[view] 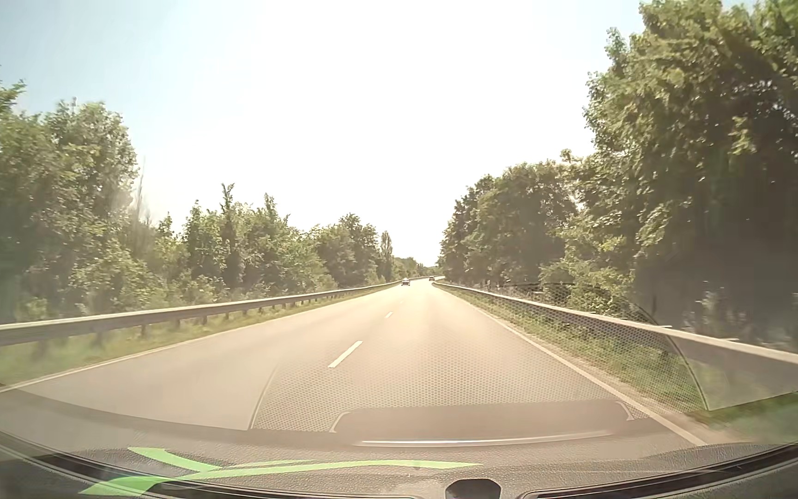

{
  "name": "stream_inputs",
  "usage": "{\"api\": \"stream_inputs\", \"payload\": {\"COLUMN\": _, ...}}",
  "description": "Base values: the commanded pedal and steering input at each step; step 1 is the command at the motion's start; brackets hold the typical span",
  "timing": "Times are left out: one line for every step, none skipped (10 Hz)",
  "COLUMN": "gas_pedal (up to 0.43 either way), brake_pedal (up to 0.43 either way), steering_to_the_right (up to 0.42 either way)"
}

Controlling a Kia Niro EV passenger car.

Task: Follow the waypoints while adhering to traffic rules and regulations

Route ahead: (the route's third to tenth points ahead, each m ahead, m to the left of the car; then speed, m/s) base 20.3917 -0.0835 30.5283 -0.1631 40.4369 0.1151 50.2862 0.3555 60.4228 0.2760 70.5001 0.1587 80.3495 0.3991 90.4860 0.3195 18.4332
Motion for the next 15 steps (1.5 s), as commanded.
{"api": "stream_inputs", "payload": {"gas_pedal": 0.248, "brake_pedal": 0.0, "steering_to_the_right": -0.003}}
{"api": "stream_inputs", "payload": {"gas_pedal": 0.26, "brake_pedal": 0.0, "steering_to_the_right": -0.003}}
{"api": "stream_inputs", "payload": {"gas_pedal": 0.26, "brake_pedal": 0.0, "steering_to_the_right": -0.003}}
{"api": "stream_inputs", "payload": {"gas_pedal": 0.28, "brake_pedal": 0.0, "steering_to_the_right": -0.003}}
{"api": "stream_inputs", "payload": {"gas_pedal": 0.287, "brake_pedal": 0.0, "steering_to_the_right": -0.003}}
{"api": "stream_inputs", "payload": {"gas_pedal": 0.287, "brake_pedal": 0.0, "steering_to_the_right": -0.003}}
{"api": "stream_inputs", "payload": {"gas_pedal": 0.299, "brake_pedal": 0.0, "steering_to_the_right": -0.003}}
{"api": "stream_inputs", "payload": {"gas_pedal": 0.287, "brake_pedal": 0.0, "steering_to_the_right": -0.003}}
{"api": "stream_inputs", "payload": {"gas_pedal": 0.26, "brake_pedal": 0.0, "steering_to_the_right": -0.003}}
{"api": "stream_inputs", "payload": {"gas_pedal": 0.228, "brake_pedal": 0.0, "steering_to_the_right": -0.003}}
{"api": "stream_inputs", "payload": {"gas_pedal": 0.228, "brake_pedal": 0.0, "steering_to_the_right": -0.003}}
{"api": "stream_inputs", "payload": {"gas_pedal": 0.24, "brake_pedal": 0.0, "steering_to_the_right": -0.003}}
{"api": "stream_inputs", "payload": {"gas_pedal": 0.248, "brake_pedal": 0.0, "steering_to_the_right": -0.004}}
{"api": "stream_inputs", "payload": {"gas_pedal": 0.28, "brake_pedal": 0.0, "steering_to_the_right": -0.003}}
{"api": "stream_inputs", "payload": {"gas_pedal": 0.287, "brake_pedal": 0.0, "steering_to_the_right": -0.004}}
